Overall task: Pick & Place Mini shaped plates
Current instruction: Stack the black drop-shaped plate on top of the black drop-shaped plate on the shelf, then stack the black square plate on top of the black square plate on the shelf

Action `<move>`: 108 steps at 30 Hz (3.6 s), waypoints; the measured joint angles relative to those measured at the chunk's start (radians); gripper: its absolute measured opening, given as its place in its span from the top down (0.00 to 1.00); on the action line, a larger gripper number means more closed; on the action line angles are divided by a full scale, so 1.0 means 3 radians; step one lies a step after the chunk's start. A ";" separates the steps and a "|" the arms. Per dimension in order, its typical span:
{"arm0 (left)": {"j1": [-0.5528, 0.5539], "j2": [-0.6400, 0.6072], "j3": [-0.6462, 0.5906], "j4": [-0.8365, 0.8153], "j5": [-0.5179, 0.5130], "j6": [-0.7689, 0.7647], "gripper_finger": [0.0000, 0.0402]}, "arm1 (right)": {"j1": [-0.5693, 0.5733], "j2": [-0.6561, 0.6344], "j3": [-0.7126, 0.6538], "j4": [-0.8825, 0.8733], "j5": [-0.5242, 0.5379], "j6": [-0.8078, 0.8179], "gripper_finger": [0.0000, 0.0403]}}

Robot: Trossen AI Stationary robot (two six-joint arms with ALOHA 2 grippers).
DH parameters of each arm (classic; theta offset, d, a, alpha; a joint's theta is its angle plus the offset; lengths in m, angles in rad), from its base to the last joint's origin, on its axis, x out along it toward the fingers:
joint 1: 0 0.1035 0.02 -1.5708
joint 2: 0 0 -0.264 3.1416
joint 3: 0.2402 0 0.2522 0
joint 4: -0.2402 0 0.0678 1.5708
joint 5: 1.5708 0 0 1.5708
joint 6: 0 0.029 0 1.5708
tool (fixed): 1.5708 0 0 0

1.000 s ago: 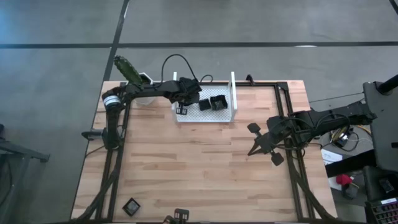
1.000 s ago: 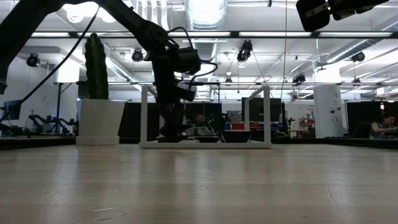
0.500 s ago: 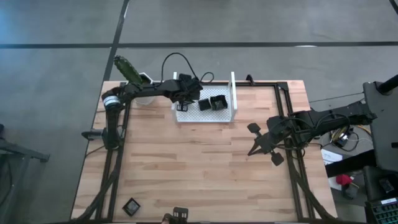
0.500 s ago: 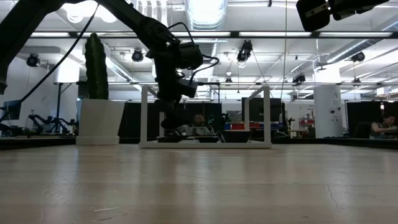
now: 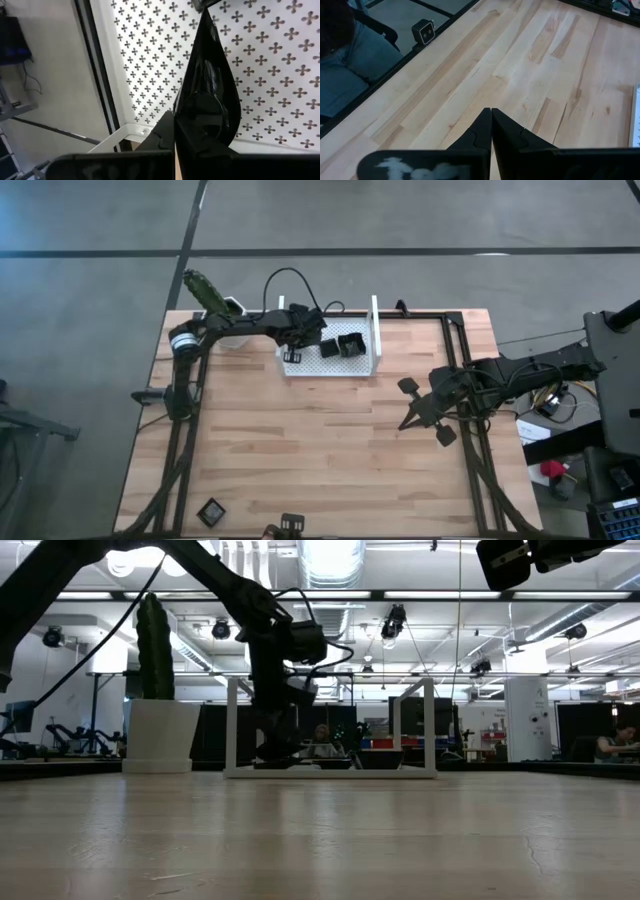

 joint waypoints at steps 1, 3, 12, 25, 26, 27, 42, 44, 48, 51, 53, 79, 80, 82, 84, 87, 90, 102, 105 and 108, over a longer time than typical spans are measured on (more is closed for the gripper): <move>-0.0001 0.0003 0.0000 0.0001 0.0000 0.0007 1.00 | 0.0000 0.0000 0.0000 0.0000 0.0000 0.0000 0.98; -0.0001 0.0004 0.0000 0.0003 -0.0001 0.0009 1.00 | 0.0000 0.0000 0.0000 0.0001 0.0000 0.0000 0.98; -0.0001 -0.0001 0.0000 0.0008 -0.0035 0.0003 0.97 | 0.0000 0.0000 0.0000 0.0000 0.0000 0.0000 0.98; -0.0004 -0.0004 0.0000 0.0008 -0.0207 -0.0011 0.82 | 0.0000 -0.0001 0.0000 0.0000 0.0000 0.0011 0.98; -0.0004 -0.0004 0.0000 0.0009 -0.0207 -0.0025 0.82 | 0.0000 0.0000 0.0000 0.0000 0.0001 0.0011 0.98; -0.0004 -0.0006 0.0000 0.0008 -0.0207 -0.0040 0.82 | 0.0000 0.0000 0.0000 0.0000 0.0000 0.0011 0.98; -0.0010 -0.0019 0.0005 -0.0018 0.0317 -0.0593 0.83 | 0.0000 0.0000 0.0000 0.0001 0.0001 0.0000 0.98; -0.0010 -0.0019 0.0005 -0.0018 0.0420 -0.0595 0.83 | 0.0000 0.0000 0.0000 0.0001 0.0001 0.0000 0.98; -0.0010 -0.0019 0.0005 -0.0018 0.0421 -0.0621 0.82 | 0.0000 0.0000 0.0000 0.0001 0.0001 0.0000 0.98; -0.0002 -0.0019 0.0004 -0.0003 0.0299 -0.0699 0.82 | 0.0000 0.0000 0.0000 0.0001 0.0001 0.0000 0.98; 0.0002 -0.0010 0.0004 0.0014 0.0229 -0.0758 0.82 | 0.0000 0.0000 0.0000 0.0001 0.0001 0.0000 0.98; 0.0008 0.0095 0.0044 0.0257 0.0411 -0.0815 0.84 | -0.0001 0.0000 0.0000 -0.0011 0.0001 -0.0056 0.98; 0.0008 0.0080 0.0065 0.0261 0.0409 -0.0819 0.84 | -0.0001 -0.0001 0.0000 -0.0013 0.0001 -0.0056 0.98; 0.0010 0.0044 0.0107 0.0239 0.0408 -0.0866 0.84 | -0.0001 0.0000 0.0000 -0.0012 0.0000 -0.0052 0.98; 0.0000 0.0020 0.0178 0.0169 0.0410 -0.0904 0.84 | -0.0001 0.0000 0.0000 -0.0013 0.0001 -0.0054 0.98; -0.0056 -0.0066 0.0294 -0.0043 0.0412 -0.1004 0.83 | -0.0001 0.0000 0.0000 -0.0020 0.0001 -0.0069 0.98; -0.0184 -0.0206 0.0371 -0.0285 0.0413 -0.1171 0.83 | -0.0001 -0.0001 0.0000 -0.0045 0.0001 -0.0076 0.98; -0.1466 -0.0921 0.0290 -0.0891 0.0410 -0.2282 0.83 | -0.0001 0.0000 0.0000 -0.0077 0.0001 -0.0119 0.98; -0.1895 -0.1052 0.0268 -0.1009 0.0394 -0.2650 0.83 | -0.0001 -0.0001 0.0000 -0.0076 0.0000 -0.0166 0.98; -0.2323 -0.1110 0.0266 -0.1110 0.0255 -0.3057 0.83 | -0.0001 0.0000 0.0000 -0.0078 0.0000 -0.0225 0.98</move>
